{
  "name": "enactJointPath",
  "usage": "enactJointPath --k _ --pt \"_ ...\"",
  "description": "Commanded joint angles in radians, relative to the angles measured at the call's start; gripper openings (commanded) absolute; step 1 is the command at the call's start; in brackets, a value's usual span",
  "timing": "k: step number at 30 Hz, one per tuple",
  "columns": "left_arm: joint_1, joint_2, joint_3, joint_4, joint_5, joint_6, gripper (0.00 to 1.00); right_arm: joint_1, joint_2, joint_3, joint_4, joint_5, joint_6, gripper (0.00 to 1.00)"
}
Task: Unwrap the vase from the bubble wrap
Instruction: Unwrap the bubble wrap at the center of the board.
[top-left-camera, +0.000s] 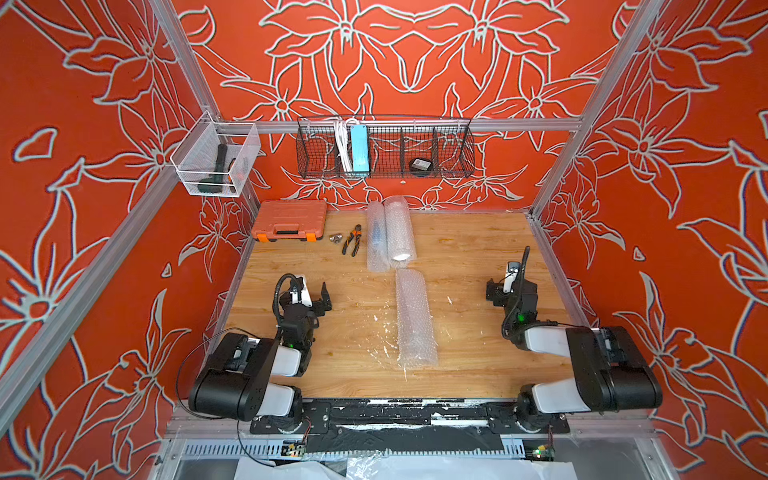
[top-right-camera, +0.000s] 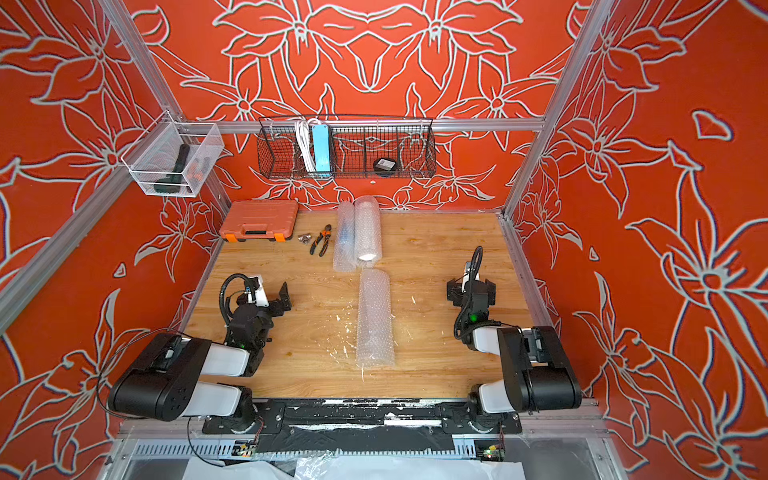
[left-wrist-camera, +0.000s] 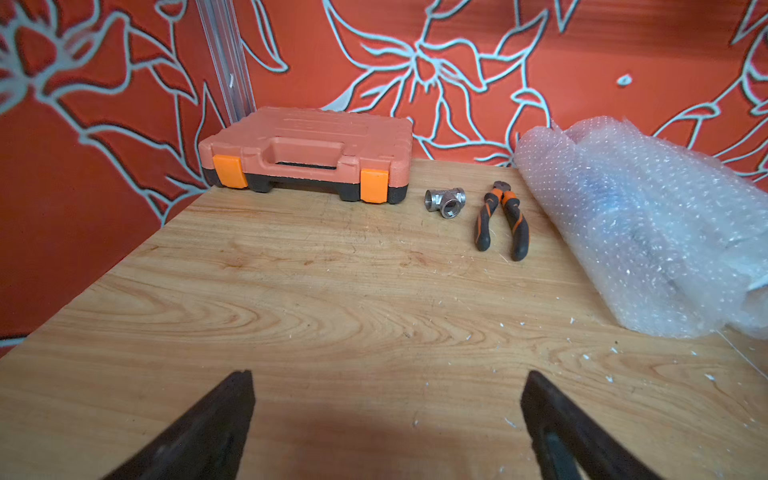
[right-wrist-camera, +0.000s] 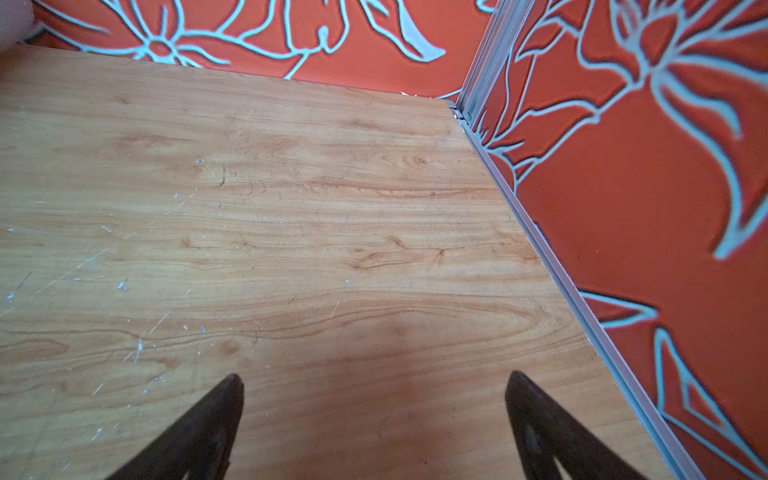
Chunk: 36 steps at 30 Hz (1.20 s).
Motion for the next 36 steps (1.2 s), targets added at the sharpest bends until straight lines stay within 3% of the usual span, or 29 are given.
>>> enactJointPath --k 1,22,25,28,33,36 --pt "0.006 0.003 0.01 0.019 -0.005 -0.002 0.98 -0.009 -0.009 0.003 0.014 -0.008 0.012 0.98" --pt "0.006 -0.019 0.011 0.016 -0.022 -0.009 0.98 -0.005 -0.022 0.003 0.037 0.024 0.011 0.99" --pt "0.006 -0.136 0.056 -0.172 -0.112 -0.052 0.98 -0.003 -0.157 0.106 -0.28 0.127 0.06 0.98" --pt "0.006 -0.244 0.108 -0.37 -0.191 -0.123 0.98 -0.003 -0.233 0.168 -0.417 0.169 0.12 0.98" --pt "0.006 -0.391 0.222 -0.694 -0.129 -0.321 0.98 -0.003 -0.294 0.311 -0.746 0.038 0.23 0.98" --pt "0.005 -0.445 0.275 -0.848 0.0 -0.446 0.98 -0.002 -0.301 0.373 -0.883 -0.114 0.278 0.98"
